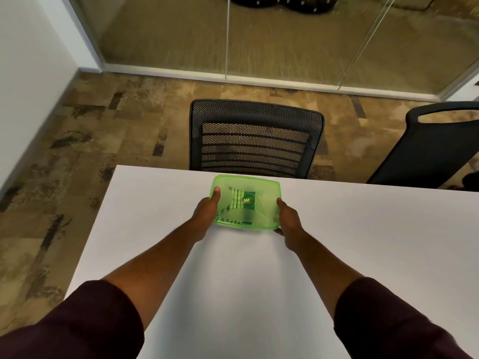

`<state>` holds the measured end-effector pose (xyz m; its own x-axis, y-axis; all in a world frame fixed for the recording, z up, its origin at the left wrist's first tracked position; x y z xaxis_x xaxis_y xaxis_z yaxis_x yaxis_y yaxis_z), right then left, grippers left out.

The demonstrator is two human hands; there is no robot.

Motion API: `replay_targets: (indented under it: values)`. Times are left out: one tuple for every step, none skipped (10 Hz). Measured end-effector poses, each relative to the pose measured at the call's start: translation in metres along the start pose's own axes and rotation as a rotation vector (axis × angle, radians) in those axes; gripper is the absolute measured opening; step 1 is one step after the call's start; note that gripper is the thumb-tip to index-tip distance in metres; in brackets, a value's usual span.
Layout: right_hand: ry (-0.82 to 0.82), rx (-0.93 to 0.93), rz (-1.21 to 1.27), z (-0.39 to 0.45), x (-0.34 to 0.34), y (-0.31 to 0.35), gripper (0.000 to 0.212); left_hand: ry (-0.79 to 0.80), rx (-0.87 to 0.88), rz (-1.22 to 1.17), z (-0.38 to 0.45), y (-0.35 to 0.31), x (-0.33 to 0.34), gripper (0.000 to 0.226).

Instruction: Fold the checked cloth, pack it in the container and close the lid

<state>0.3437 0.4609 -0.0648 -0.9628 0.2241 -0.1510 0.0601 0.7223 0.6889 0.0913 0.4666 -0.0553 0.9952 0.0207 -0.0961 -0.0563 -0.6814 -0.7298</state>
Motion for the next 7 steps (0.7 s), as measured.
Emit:
replay_targets:
  values:
    - [-0.002, 0.004, -0.01, 0.007, 0.0, 0.002, 0.027, 0.016, -0.005, 0.002, 0.007, -0.001, 0.003, 0.074]
    - [-0.008, 0.002, -0.025, 0.012, -0.001, 0.004, 0.028, 0.03, -0.019, -0.006, 0.011, 0.0, 0.006, 0.075]
    - [-0.011, 0.003, -0.037, 0.014, -0.002, 0.003, 0.029, 0.024, -0.035, -0.025, 0.015, 0.004, 0.007, 0.075]
    - [-0.003, -0.006, -0.053, 0.008, 0.0, 0.005, 0.029, 0.011, -0.042, -0.034, 0.014, 0.004, 0.005, 0.074]
    - [0.018, -0.01, -0.074, 0.008, -0.001, 0.004, 0.028, 0.036, -0.042, -0.008, 0.016, 0.007, 0.009, 0.074]
    - [0.011, -0.02, -0.165, 0.008, -0.002, 0.003, 0.039, -0.026, -0.045, 0.111, 0.011, 0.007, 0.006, 0.08]
    - [-0.063, -0.088, -0.328, -0.004, -0.007, 0.012, 0.062, -0.092, -0.013, 0.266, -0.006, 0.002, 0.0, 0.086]
Point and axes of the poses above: each hand's wrist, its own z-axis towards the middle knuckle, its own x-axis out of the palm, y = z × x, the point moved 8 cm from there along z, towards the middle knuckle, and after that the axes turned 1 degree about -y, right-handed, at the moved point
